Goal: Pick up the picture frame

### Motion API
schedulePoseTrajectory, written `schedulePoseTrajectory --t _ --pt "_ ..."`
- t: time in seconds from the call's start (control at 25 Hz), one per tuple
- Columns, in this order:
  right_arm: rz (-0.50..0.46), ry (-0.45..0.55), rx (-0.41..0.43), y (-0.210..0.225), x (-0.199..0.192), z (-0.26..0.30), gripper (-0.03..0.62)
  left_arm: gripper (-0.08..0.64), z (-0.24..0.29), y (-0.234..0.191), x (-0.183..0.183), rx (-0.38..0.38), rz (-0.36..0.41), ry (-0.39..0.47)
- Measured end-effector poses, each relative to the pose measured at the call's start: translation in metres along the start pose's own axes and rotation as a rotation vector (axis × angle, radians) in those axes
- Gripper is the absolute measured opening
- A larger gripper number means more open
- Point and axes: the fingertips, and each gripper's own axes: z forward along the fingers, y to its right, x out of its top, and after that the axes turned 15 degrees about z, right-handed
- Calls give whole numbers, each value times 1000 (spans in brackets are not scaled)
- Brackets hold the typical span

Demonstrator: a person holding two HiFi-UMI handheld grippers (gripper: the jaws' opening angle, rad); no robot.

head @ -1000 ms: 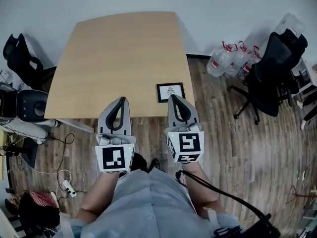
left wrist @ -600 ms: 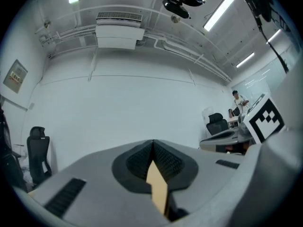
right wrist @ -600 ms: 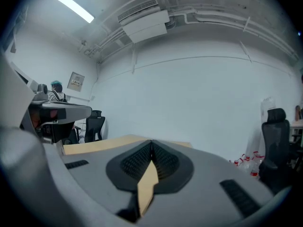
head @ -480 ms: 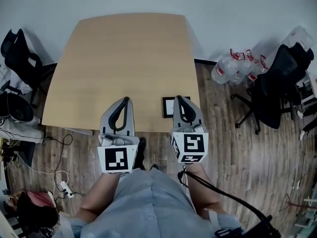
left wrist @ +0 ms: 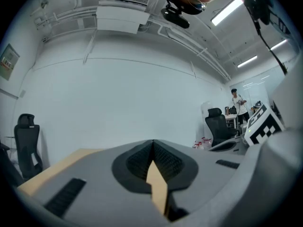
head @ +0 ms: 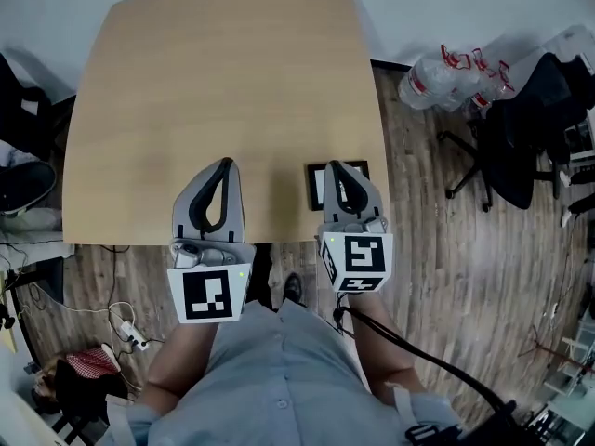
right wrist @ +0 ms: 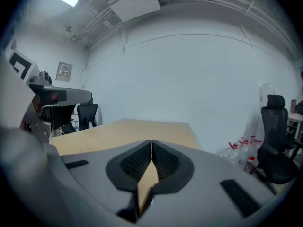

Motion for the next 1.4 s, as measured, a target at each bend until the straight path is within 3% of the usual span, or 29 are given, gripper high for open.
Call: schedulePoseTrajectory --t 0.48,0.64,0.72,1.4 --pt "80 -277 -79 13 -105 14 12 2 15 4 -48 -98 -20 -148" --pt "102 -362 -70 25 -132 31 137 2 37 8 -62 -105 -21 -168" --pt "106 -395 -79 29 -143 33 138 2 44 8 -68 -112 -22 -181" --pt "66 -572 -218 28 -175 33 118 2 47 -13 -89 -129 -52 -200"
